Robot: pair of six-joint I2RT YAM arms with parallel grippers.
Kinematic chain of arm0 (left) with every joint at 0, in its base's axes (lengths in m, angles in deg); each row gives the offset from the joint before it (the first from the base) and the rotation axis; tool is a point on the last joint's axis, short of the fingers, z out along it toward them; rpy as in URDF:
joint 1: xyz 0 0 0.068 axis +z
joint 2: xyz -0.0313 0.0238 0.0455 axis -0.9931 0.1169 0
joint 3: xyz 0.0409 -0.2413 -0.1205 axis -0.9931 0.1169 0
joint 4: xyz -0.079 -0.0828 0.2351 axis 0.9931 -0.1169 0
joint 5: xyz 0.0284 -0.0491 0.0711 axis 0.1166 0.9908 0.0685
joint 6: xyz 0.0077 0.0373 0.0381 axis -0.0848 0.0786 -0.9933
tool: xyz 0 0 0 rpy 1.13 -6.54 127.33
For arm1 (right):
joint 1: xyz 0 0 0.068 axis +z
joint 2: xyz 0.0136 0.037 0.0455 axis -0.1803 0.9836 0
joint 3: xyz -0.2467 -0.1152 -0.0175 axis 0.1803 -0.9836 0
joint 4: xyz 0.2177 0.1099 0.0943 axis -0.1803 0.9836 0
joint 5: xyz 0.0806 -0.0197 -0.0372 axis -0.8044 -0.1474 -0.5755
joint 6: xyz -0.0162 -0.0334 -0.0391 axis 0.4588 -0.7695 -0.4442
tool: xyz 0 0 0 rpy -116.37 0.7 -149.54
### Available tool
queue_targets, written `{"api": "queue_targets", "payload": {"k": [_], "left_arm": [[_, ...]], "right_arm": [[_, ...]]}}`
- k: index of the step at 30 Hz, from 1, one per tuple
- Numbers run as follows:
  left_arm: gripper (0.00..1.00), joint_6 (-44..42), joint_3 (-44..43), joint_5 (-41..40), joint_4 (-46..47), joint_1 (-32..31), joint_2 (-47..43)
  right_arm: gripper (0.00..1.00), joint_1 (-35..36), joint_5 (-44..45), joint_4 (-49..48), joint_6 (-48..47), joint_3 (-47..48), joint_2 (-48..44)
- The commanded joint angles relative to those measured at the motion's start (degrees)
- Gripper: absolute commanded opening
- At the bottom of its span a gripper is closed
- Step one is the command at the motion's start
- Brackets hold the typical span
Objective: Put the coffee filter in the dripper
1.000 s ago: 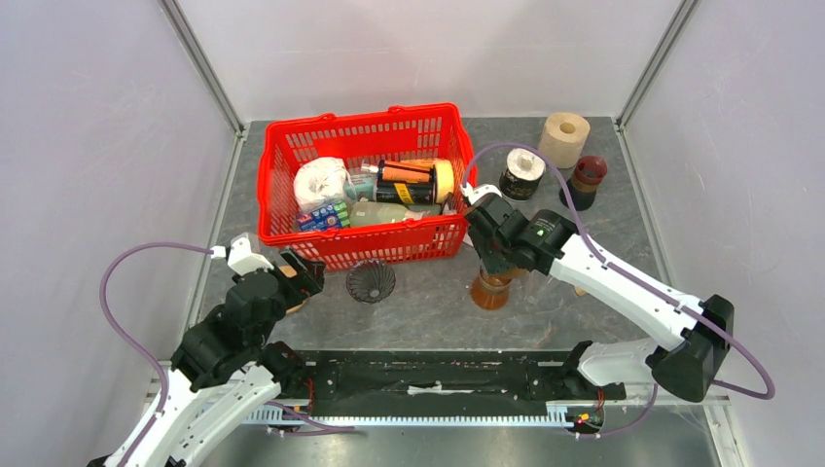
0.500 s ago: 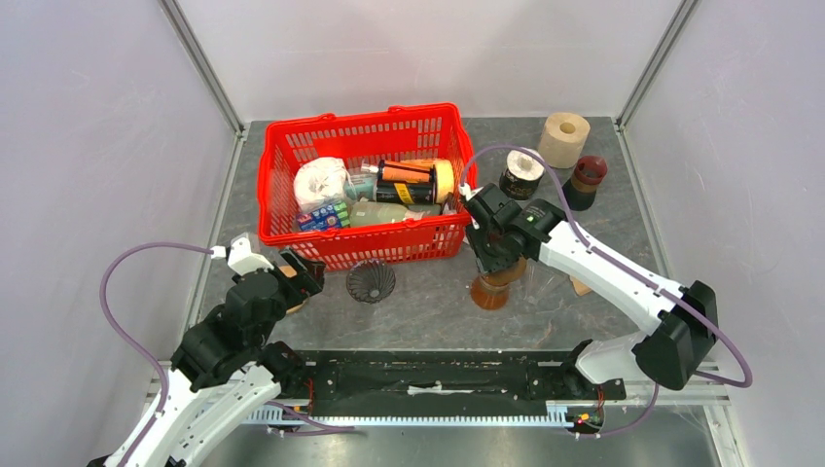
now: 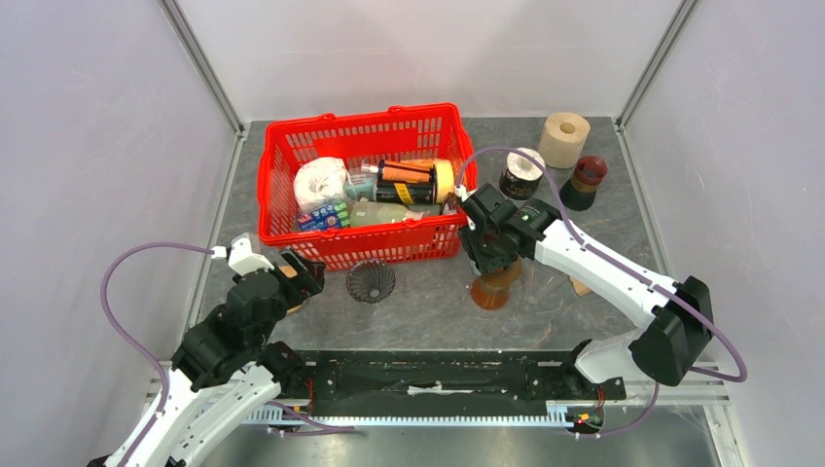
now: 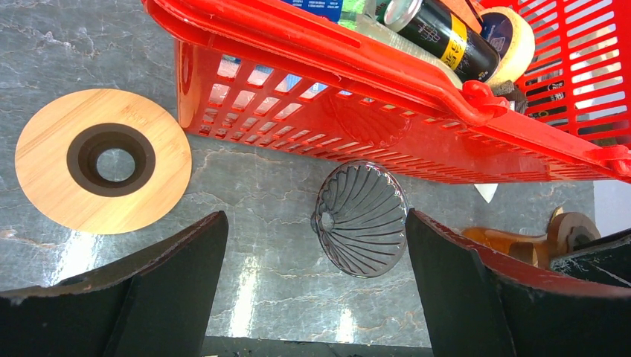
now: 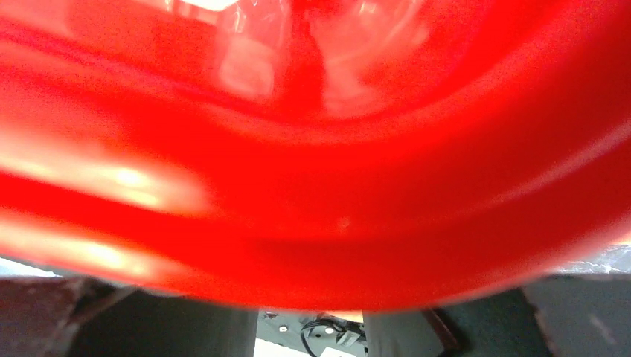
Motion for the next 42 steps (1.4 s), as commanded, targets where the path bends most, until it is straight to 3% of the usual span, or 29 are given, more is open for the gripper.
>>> {"api": "queue_targets", "payload": {"k": [1,8,12,22,29,38,42], "left_arm": [[0.95,2.2,0.1,-0.5,0.8,0.3,0.0],[0.95,2.3,-0.3,-0.6,0.3,0.3,0.0],[0.95,2.3,-0.5,-0.5,-0.1,0.3,0.0],[0.95,3.9,-0.1,4.2,-1.4,0.3,1.2],[0.94,6.3,7.6,13.7,9.6,0.3,7.2],[0.81,12.6,16.8,7.6,22.9,0.0,12.1],[0.69,12.3,18.1,8.6,27.1,-0.4,14.0]], "right_arm": [[0.55,-0.2,-0.3,0.2,-0.1,0.4,-1.4],[0.74,-0.2,2.0,0.4,-0.2,0.7,-5.4],[0.97,-0.2,6.1,-0.1,1.3,0.4,-9.7],[0.97,-0.2,12.7,-4.0,5.8,-3.0,-16.8],[0.97,-0.2,16.7,-9.1,8.0,-7.8,-22.6],[0.97,-0.2,23.8,-10.4,11.0,-11.9,-30.0],[0.97,-0.3,24.8,-11.6,11.5,-13.3,-32.2]]}}
